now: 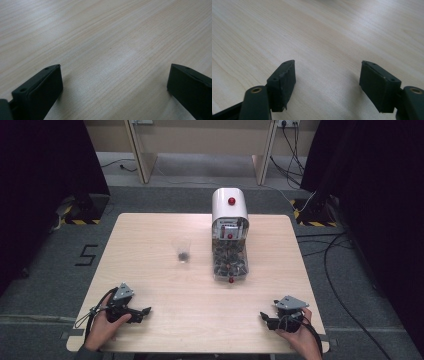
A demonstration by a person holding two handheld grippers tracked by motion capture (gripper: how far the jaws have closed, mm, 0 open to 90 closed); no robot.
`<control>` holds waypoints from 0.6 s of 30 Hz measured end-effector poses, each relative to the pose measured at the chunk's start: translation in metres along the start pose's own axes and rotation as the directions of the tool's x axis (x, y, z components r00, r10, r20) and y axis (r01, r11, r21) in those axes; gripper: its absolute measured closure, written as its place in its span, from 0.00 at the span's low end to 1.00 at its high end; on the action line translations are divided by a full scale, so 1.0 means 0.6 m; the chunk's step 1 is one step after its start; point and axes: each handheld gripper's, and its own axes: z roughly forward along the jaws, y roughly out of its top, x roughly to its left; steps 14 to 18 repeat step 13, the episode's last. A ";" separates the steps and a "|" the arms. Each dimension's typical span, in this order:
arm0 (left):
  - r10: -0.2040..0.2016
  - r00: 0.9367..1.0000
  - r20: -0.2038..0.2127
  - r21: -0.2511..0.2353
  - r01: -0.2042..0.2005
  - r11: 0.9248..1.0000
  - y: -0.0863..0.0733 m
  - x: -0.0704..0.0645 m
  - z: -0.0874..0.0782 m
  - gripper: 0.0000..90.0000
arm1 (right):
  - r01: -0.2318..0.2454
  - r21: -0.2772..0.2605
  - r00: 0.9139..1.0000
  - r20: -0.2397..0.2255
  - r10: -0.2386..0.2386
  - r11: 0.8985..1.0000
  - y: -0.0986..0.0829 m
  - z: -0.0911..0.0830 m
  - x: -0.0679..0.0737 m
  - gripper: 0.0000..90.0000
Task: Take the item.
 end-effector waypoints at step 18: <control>0.000 1.000 -0.001 0.001 0.000 1.000 0.000 0.000 0.000 0.00 | -0.043 -0.006 0.999 -0.031 0.043 0.999 -0.007 0.003 -0.001 0.24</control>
